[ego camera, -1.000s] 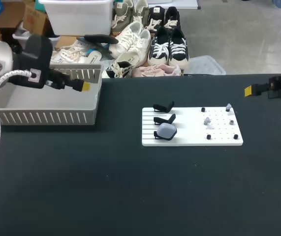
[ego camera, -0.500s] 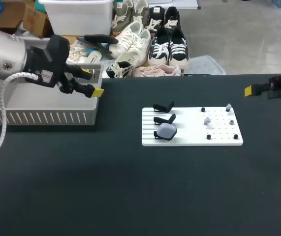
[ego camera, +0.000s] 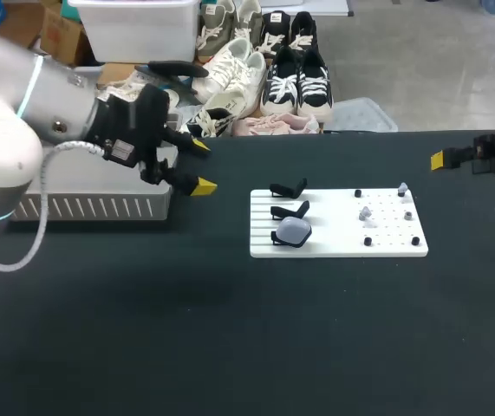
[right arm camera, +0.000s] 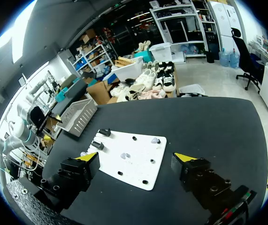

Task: Pick up each earbud case from the left stands, insert the matching earbuds, close the lid, and place the case in the box.

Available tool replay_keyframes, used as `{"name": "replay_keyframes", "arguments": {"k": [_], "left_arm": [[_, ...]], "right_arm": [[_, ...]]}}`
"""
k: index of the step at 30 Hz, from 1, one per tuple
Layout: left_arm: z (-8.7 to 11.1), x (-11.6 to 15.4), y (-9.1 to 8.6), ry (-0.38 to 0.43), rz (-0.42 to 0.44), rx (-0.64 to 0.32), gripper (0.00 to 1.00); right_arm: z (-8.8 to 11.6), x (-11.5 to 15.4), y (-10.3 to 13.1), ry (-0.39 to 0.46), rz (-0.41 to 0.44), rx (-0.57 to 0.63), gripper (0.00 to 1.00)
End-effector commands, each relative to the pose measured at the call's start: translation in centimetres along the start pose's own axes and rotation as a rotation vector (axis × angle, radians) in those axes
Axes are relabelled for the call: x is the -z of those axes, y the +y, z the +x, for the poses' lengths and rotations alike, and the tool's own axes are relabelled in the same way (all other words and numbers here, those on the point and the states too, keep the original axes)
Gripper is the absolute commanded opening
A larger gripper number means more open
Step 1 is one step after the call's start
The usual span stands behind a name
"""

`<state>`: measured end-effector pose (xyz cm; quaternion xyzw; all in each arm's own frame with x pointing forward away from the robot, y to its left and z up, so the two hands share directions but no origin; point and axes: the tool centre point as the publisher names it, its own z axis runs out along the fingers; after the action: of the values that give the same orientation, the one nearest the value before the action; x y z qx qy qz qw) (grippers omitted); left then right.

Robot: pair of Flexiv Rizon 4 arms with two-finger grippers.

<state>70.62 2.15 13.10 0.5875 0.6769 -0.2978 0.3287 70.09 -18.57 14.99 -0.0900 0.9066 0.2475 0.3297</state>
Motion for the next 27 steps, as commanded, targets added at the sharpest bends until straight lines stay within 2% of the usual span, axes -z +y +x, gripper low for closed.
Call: {"name": "replay_keyframes", "arguments": {"k": [1, 6, 10, 16, 27], "left_arm": [[0.1, -2.5, 0.2, -0.002, 0.045, -0.032, 1.00], [0.3, -4.1, -0.5, -0.009, 0.093, -0.067, 1.00], [0.6, -5.4, -0.8, -0.012, 0.075, -0.091, 1.00], [1.2, -7.0, -1.0, -0.014, 0.103, -0.081, 1.00], [1.3, -9.0, -1.9, -0.071, 0.125, -0.074, 1.00]], "right_arm": [[0.0, 0.0, -0.2, 0.001, -0.007, 0.001, 1.00], [0.0, 0.0, -0.2, 0.001, -0.007, 0.001, 1.00], [0.0, 0.0, -0.2, 0.001, -0.007, 0.001, 1.00], [0.0, 0.0, -0.2, 0.001, -0.007, 0.001, 1.00], [0.0, 0.0, -0.2, 0.001, -0.007, 0.001, 1.00]]}}
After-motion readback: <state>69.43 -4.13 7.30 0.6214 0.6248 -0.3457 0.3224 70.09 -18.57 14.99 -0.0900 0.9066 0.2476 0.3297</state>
